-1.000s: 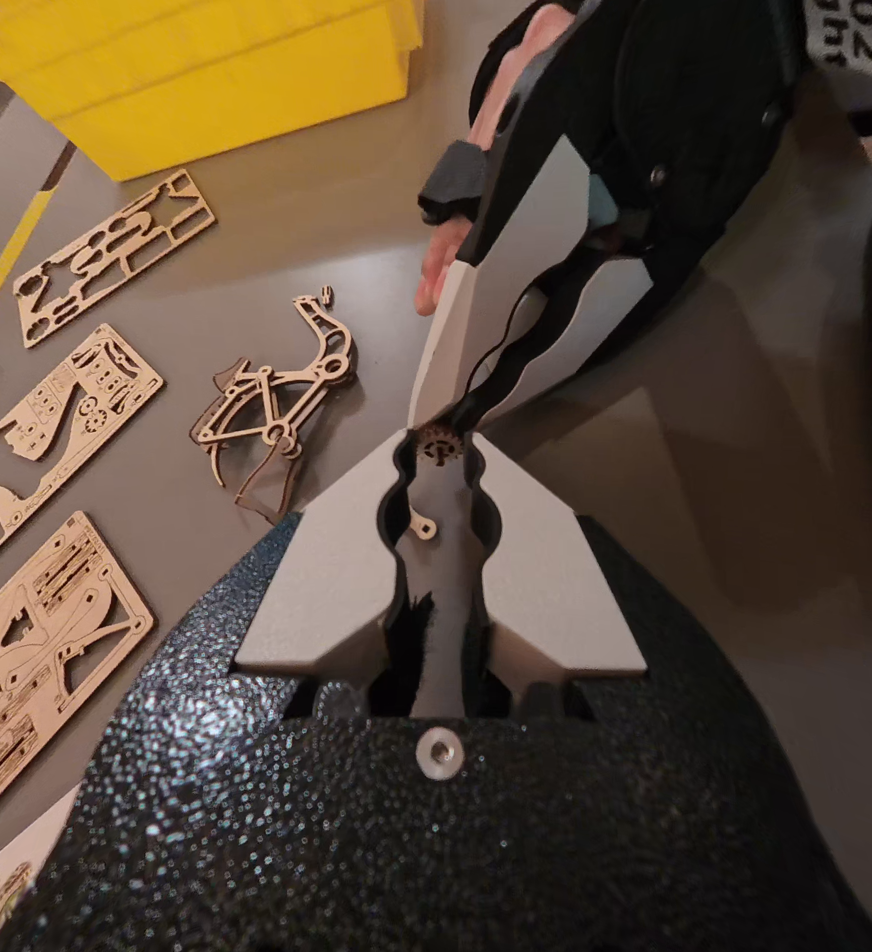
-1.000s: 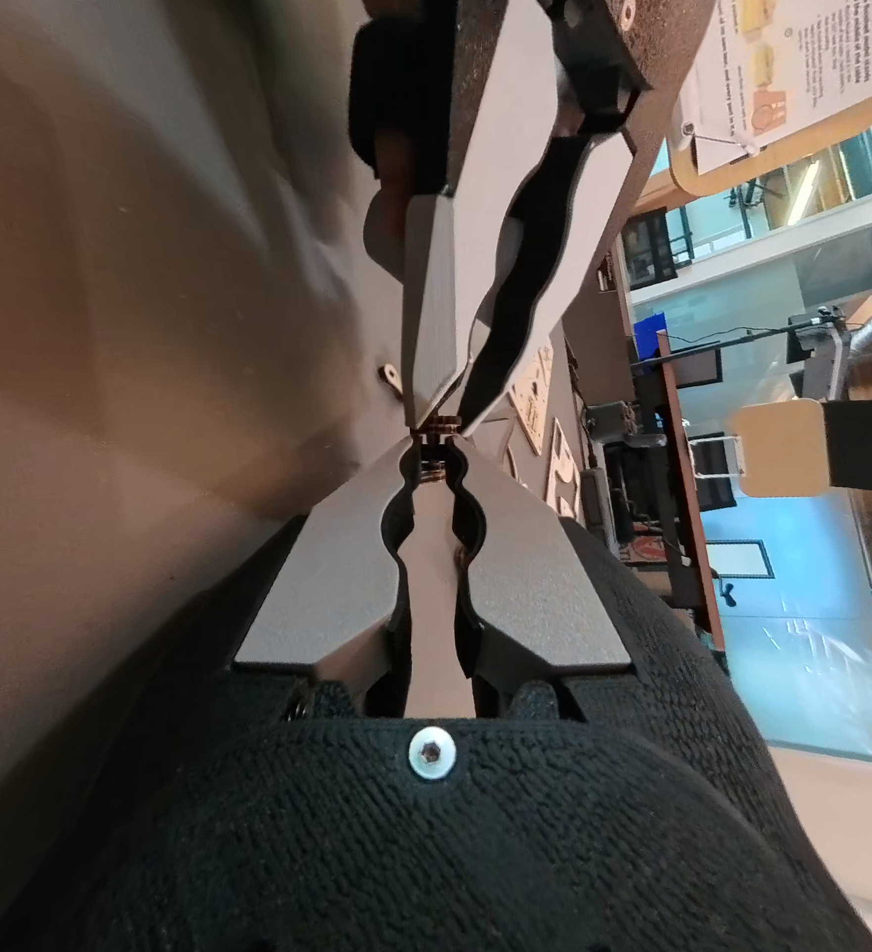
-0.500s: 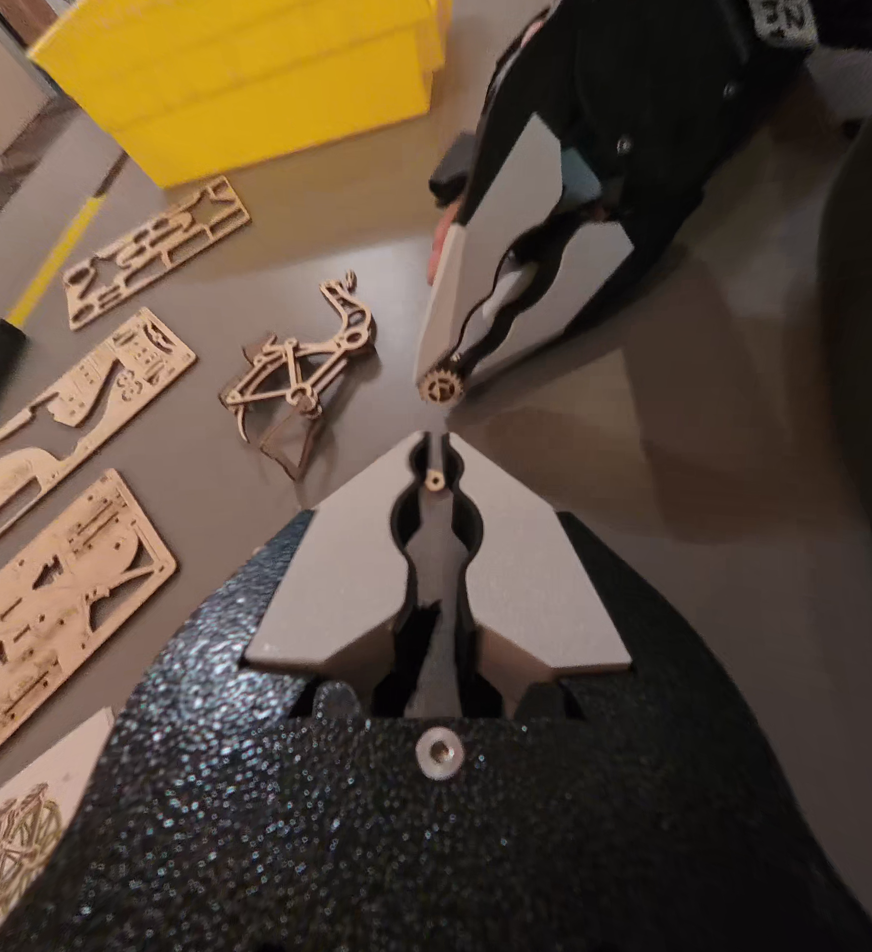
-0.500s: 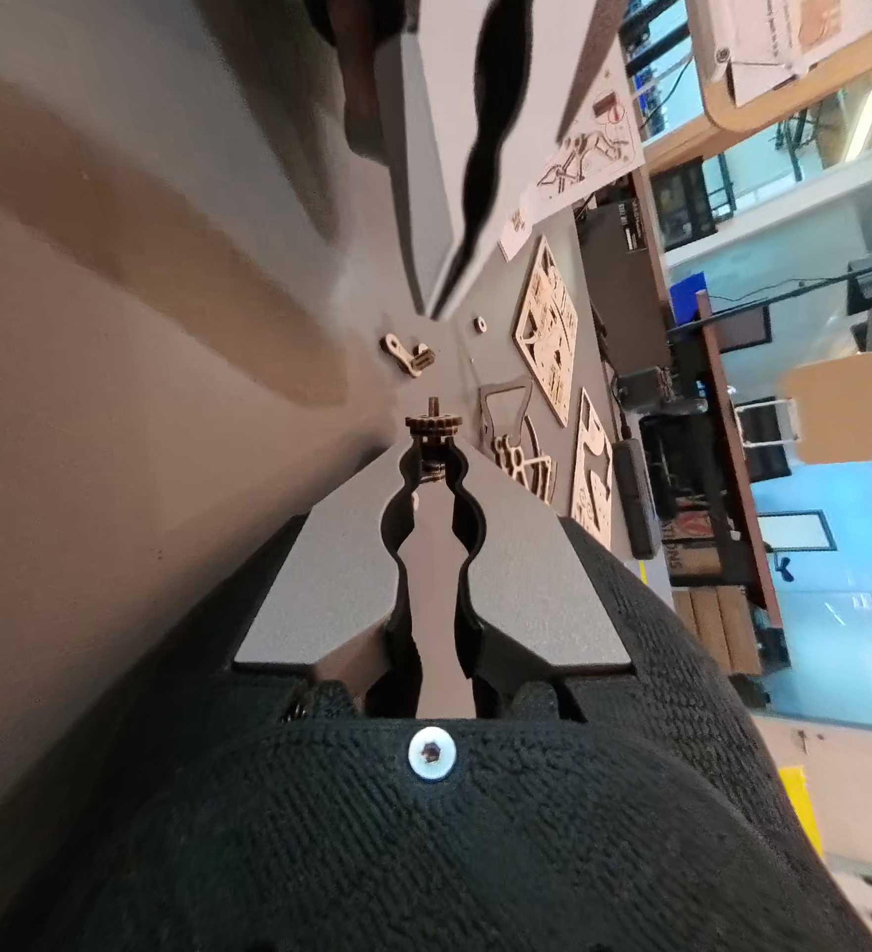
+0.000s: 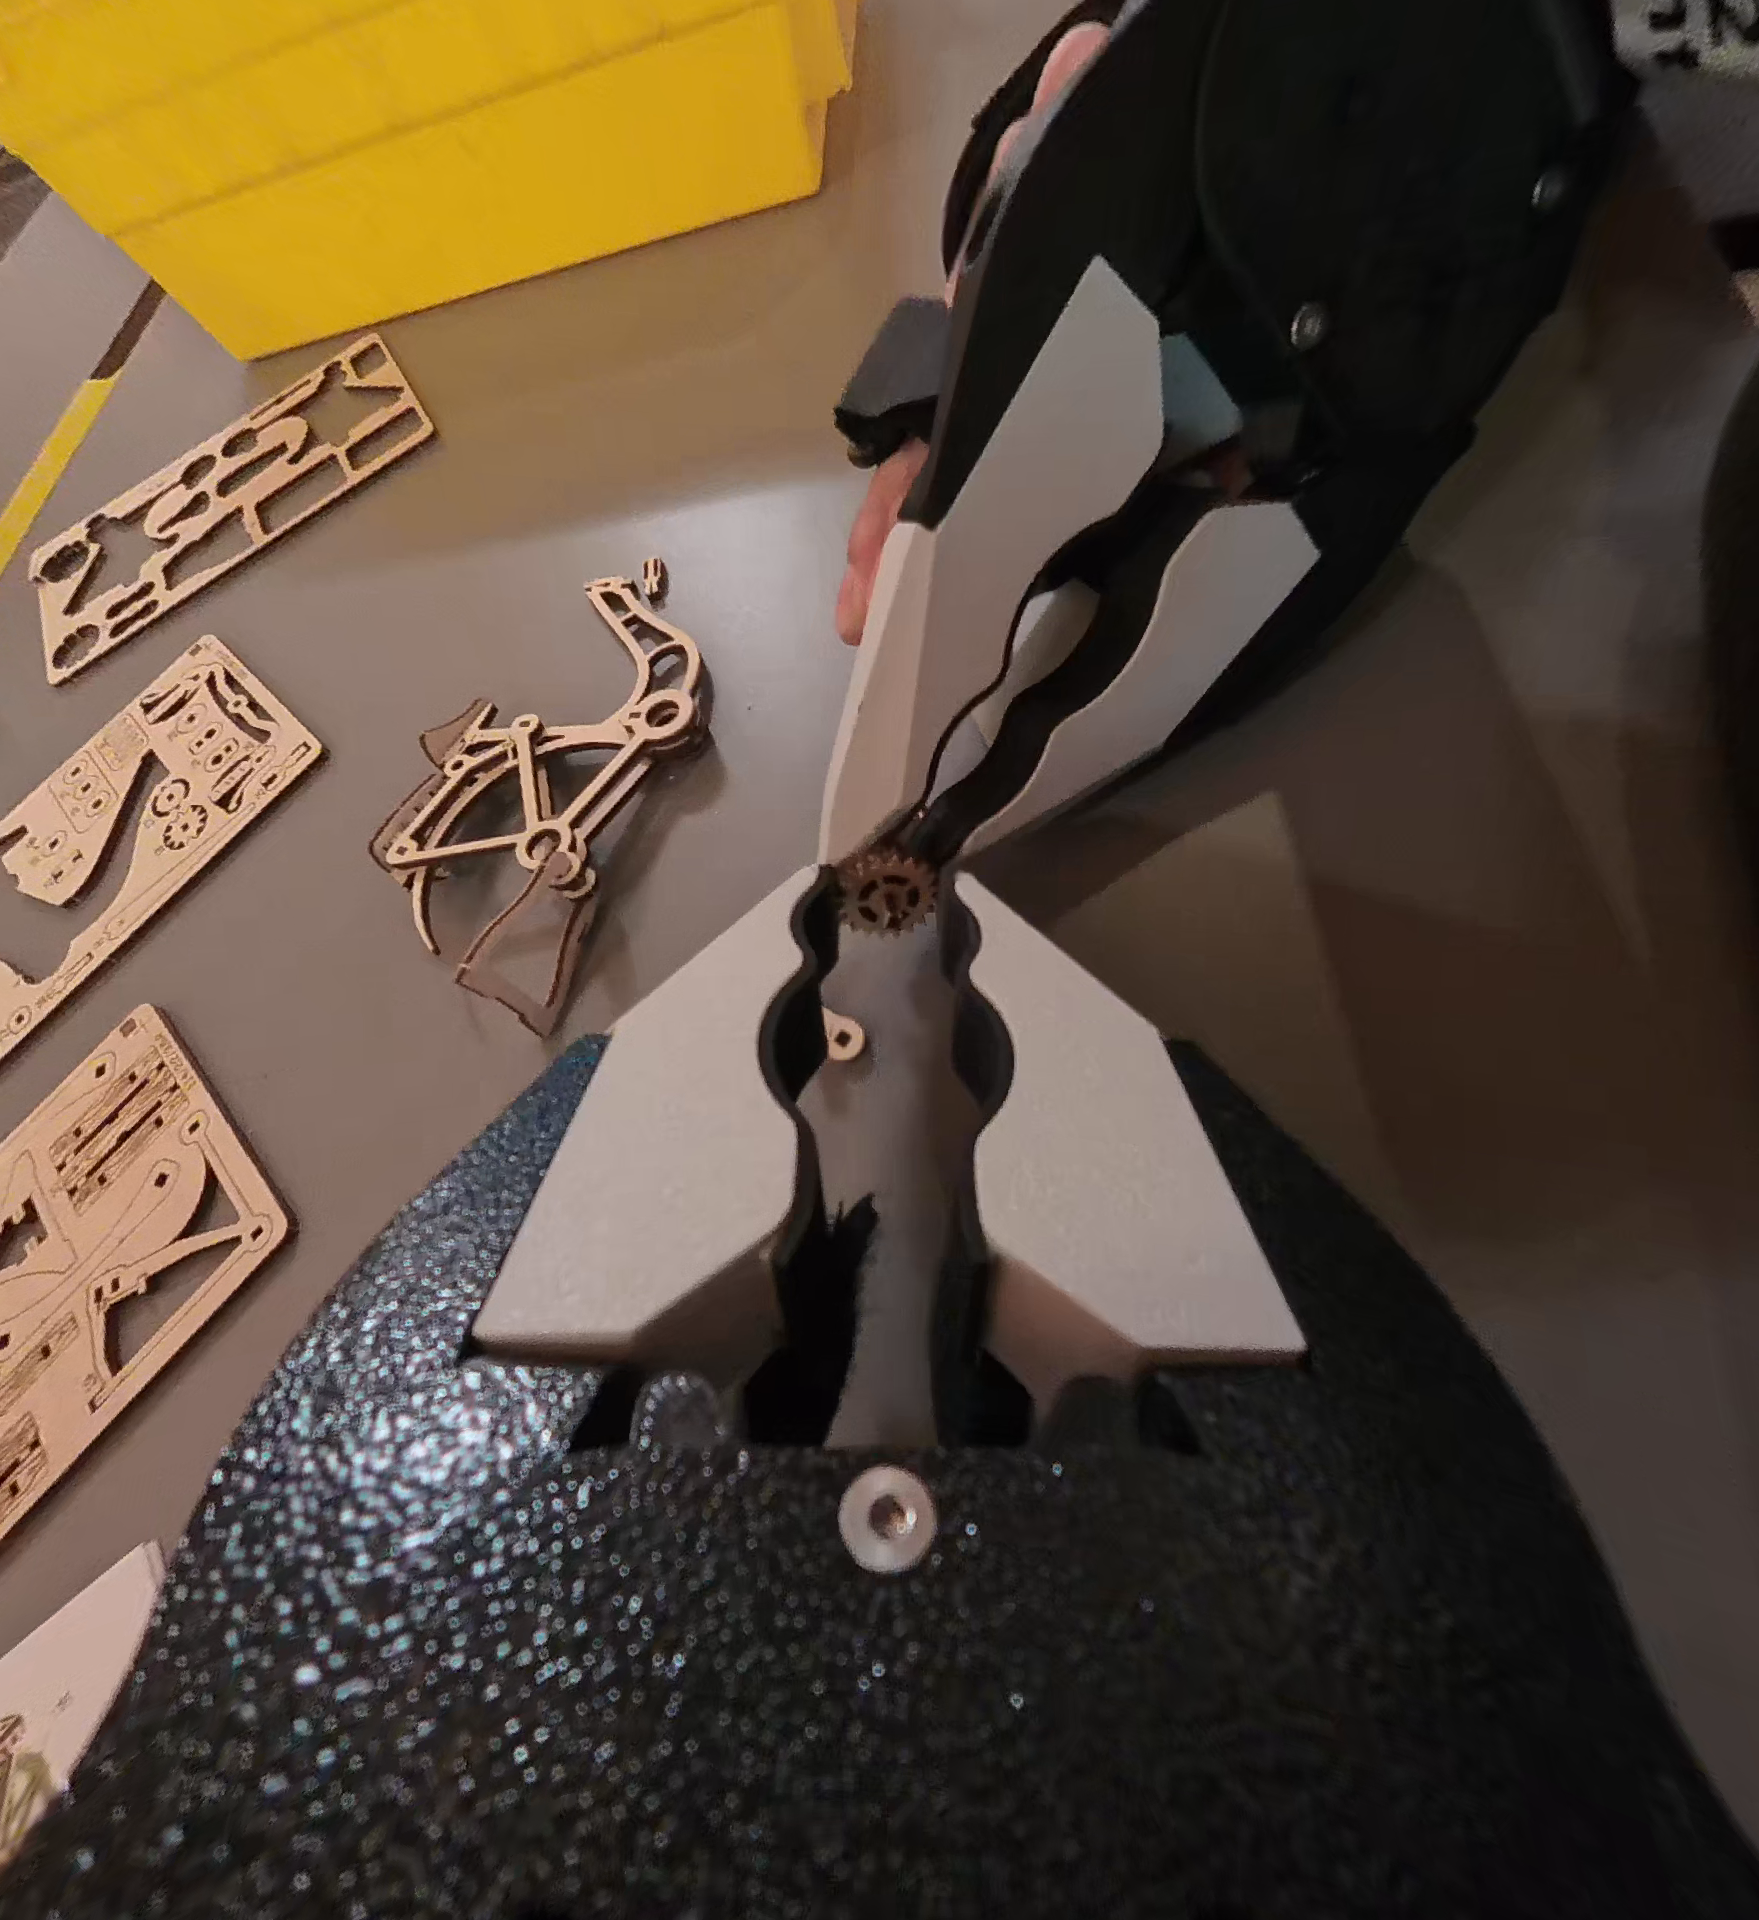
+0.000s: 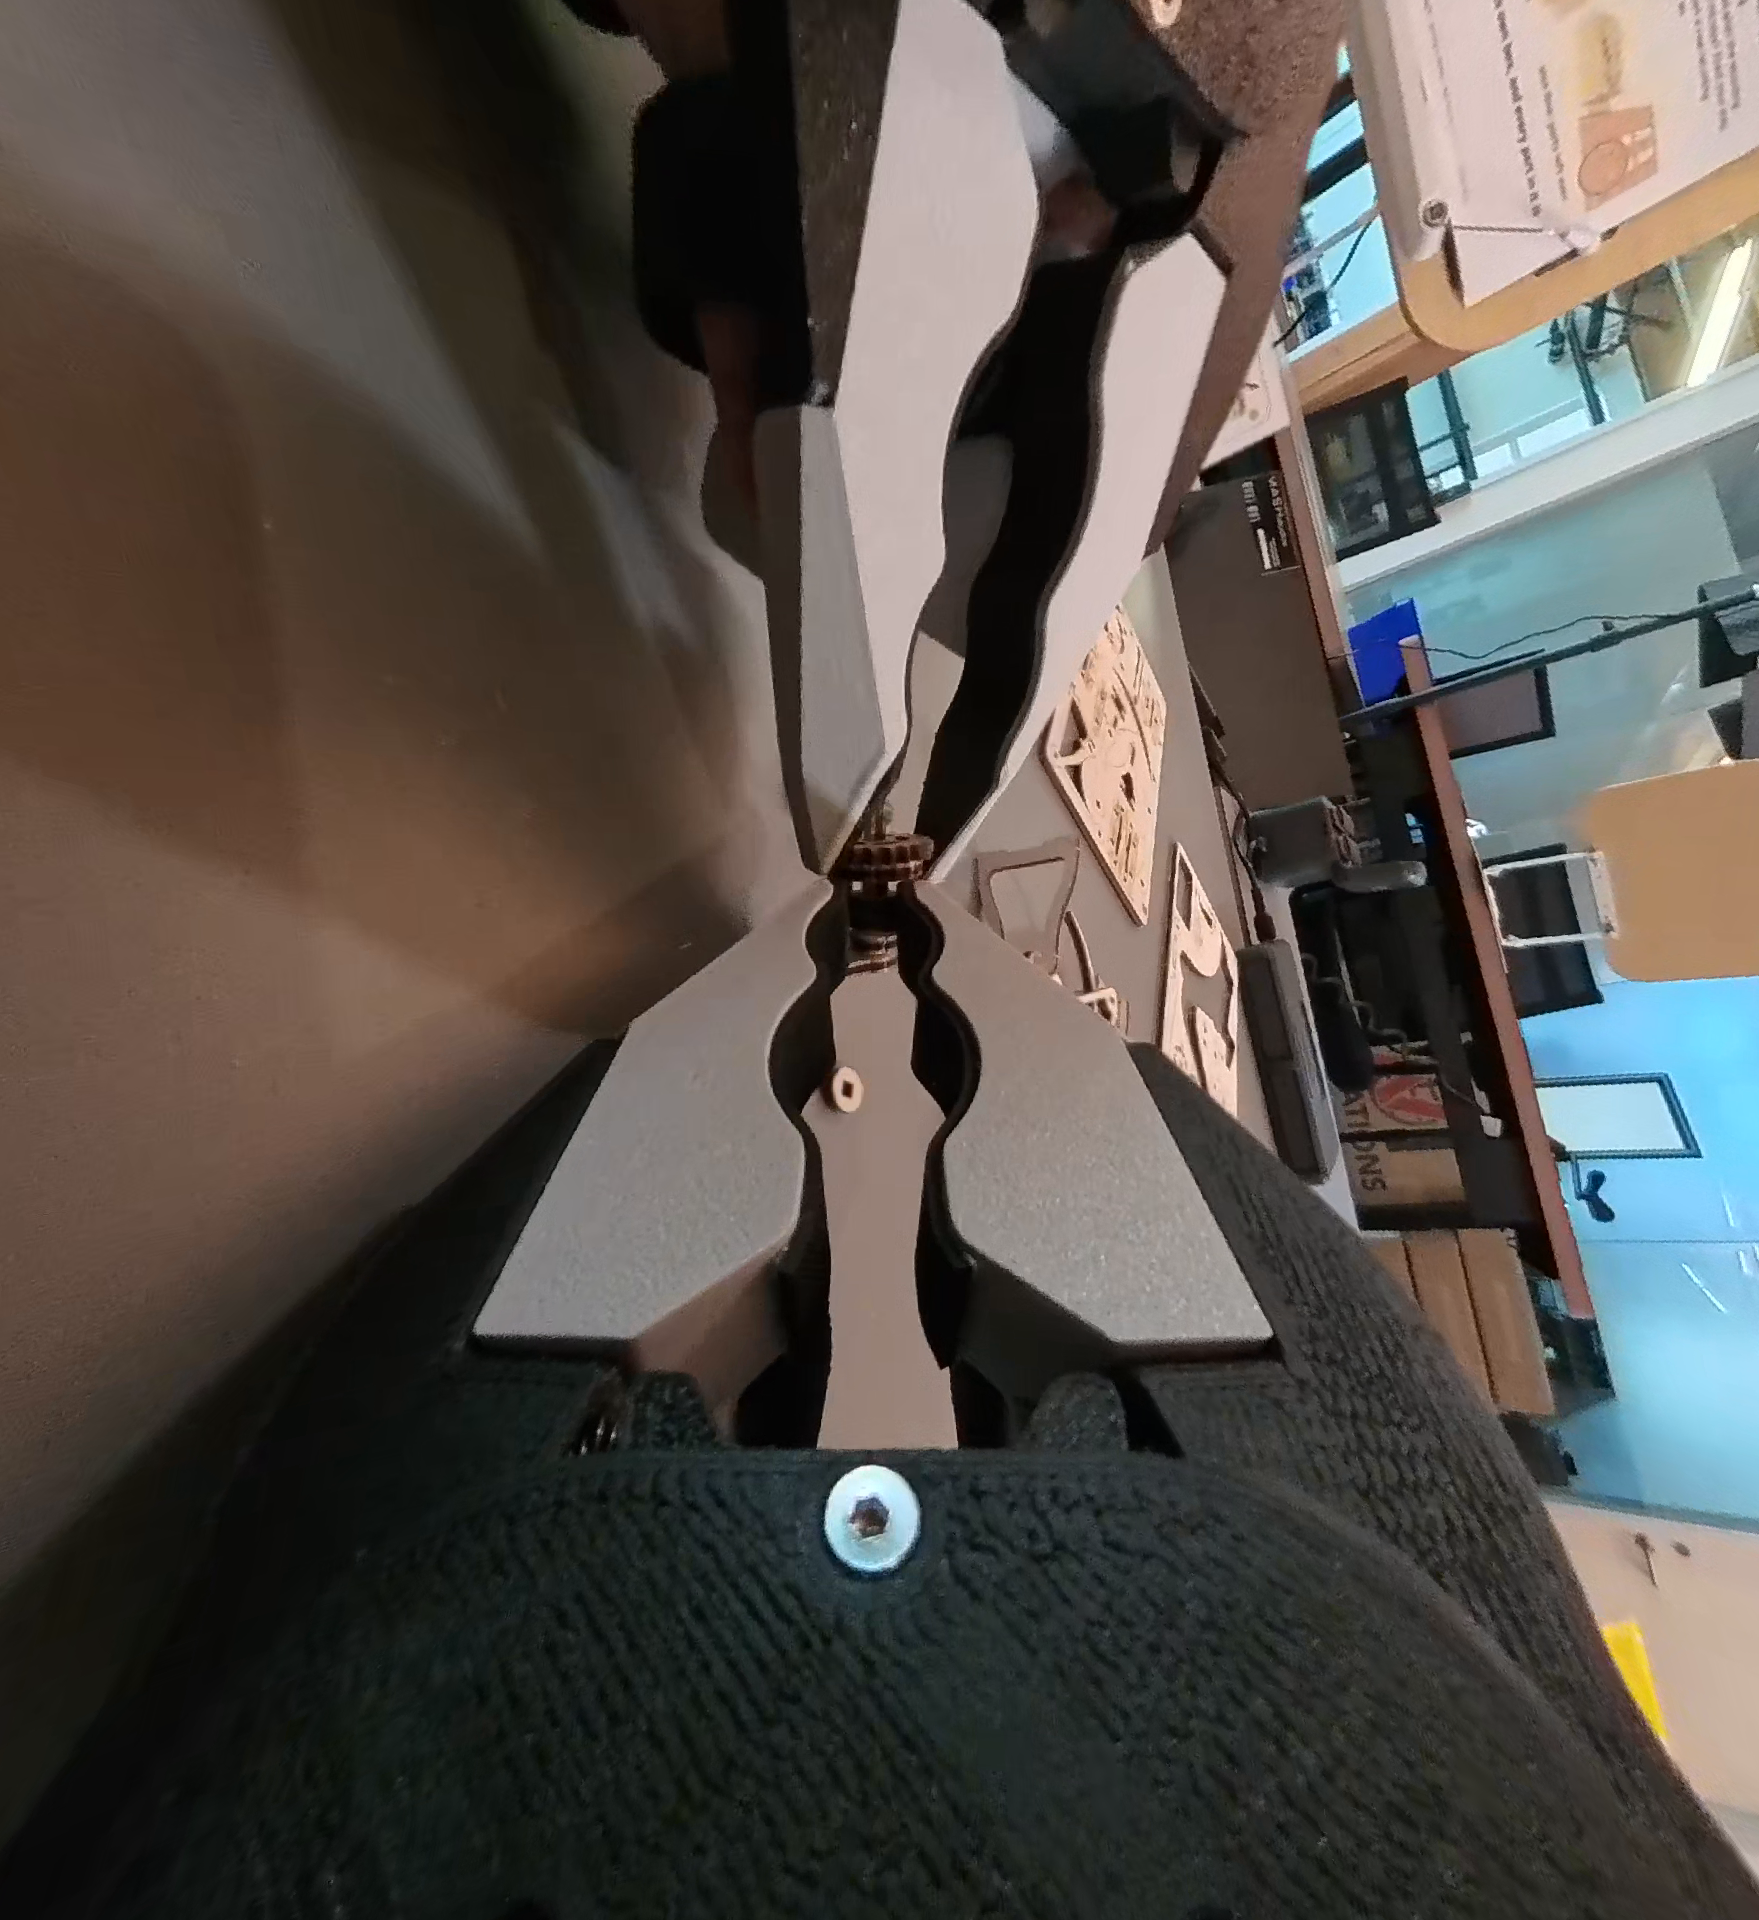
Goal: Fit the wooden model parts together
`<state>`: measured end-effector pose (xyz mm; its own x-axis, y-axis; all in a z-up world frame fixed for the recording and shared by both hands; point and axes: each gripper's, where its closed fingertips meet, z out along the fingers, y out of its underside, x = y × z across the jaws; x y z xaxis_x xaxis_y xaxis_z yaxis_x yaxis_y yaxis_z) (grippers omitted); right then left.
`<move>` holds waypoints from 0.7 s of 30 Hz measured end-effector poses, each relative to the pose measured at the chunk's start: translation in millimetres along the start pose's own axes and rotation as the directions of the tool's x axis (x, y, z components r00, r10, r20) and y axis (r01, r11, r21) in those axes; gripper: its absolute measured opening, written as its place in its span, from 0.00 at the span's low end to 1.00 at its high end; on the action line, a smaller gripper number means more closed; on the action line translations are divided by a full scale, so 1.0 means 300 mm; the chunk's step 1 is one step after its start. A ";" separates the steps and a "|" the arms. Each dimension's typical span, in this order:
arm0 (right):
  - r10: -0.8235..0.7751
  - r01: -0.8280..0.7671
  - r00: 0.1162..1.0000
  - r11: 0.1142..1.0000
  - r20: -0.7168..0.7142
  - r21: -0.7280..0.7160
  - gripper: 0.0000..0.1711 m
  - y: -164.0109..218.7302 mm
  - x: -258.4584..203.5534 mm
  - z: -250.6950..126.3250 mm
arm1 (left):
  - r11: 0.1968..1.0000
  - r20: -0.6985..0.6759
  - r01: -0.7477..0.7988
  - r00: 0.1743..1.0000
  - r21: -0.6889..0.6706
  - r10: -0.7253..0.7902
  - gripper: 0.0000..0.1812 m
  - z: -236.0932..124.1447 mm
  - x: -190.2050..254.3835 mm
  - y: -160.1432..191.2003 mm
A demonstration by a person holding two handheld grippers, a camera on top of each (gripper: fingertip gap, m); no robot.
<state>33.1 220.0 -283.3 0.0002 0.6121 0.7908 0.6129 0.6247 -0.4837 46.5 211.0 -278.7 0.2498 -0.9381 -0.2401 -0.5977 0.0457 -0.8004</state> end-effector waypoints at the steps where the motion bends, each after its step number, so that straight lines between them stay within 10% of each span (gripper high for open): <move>1: -0.010 0.010 1.000 1.000 0.001 0.006 0.04 -0.002 -0.004 -0.001 | 1.000 -0.001 -0.012 1.000 -0.003 0.012 0.09 -0.003 0.005 0.003; 21: -0.022 0.014 0.997 0.995 0.077 0.100 0.05 -0.076 -0.078 -0.023 | 0.998 -0.115 0.045 0.993 0.039 -0.041 0.05 -0.070 0.093 0.041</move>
<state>24.7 188.1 -288.1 -0.0737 0.6339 0.7699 0.5307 0.6786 -0.5079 30.2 178.2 -283.8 0.1850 -0.9723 -0.1428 -0.5556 0.0164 -0.8313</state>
